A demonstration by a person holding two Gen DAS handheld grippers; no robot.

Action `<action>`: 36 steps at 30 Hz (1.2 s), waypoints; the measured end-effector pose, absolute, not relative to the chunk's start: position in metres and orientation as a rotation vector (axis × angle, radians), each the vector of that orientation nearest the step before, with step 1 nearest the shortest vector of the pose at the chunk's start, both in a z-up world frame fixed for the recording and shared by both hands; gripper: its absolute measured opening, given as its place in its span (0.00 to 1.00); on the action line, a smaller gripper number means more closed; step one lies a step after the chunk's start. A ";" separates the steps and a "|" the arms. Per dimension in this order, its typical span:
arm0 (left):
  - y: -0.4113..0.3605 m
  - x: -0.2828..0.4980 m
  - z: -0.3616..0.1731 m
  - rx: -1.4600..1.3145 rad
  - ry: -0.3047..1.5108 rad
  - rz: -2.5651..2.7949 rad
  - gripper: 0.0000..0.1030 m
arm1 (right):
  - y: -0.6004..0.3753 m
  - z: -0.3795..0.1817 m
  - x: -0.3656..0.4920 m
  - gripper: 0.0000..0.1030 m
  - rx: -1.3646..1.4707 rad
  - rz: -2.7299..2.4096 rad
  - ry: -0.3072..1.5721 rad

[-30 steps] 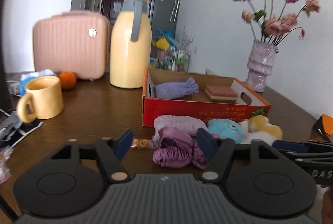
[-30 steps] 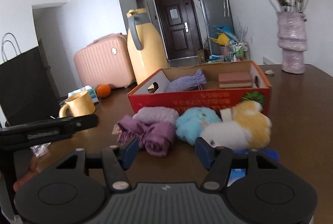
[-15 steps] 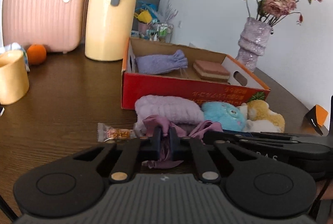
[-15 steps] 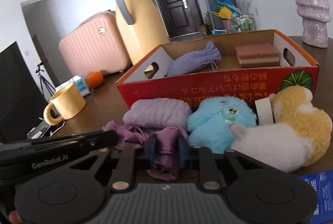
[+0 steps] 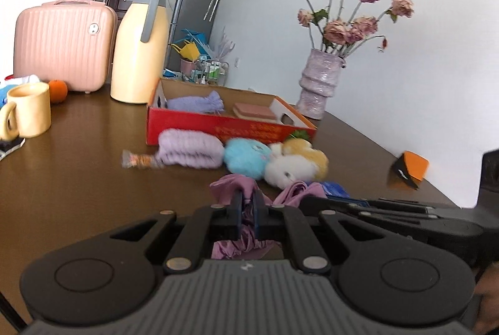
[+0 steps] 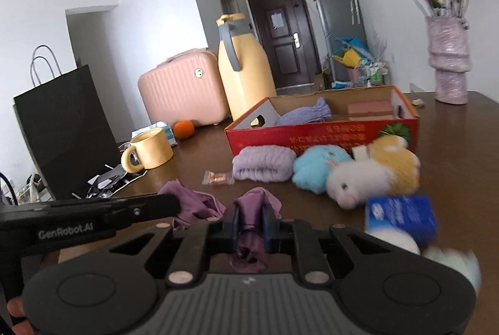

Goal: Organize soft objects
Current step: 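Carry the scrunchie with the left tool into the box and release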

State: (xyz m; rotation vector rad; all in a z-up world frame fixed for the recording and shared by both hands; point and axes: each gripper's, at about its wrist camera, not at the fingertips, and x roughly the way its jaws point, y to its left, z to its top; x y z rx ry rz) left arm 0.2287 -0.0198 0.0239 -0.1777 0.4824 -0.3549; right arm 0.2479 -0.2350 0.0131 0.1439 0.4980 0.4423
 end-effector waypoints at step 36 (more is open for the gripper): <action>-0.010 0.419 0.111 -0.154 0.434 -0.373 0.07 | -0.223 0.102 0.417 0.13 0.125 0.447 0.434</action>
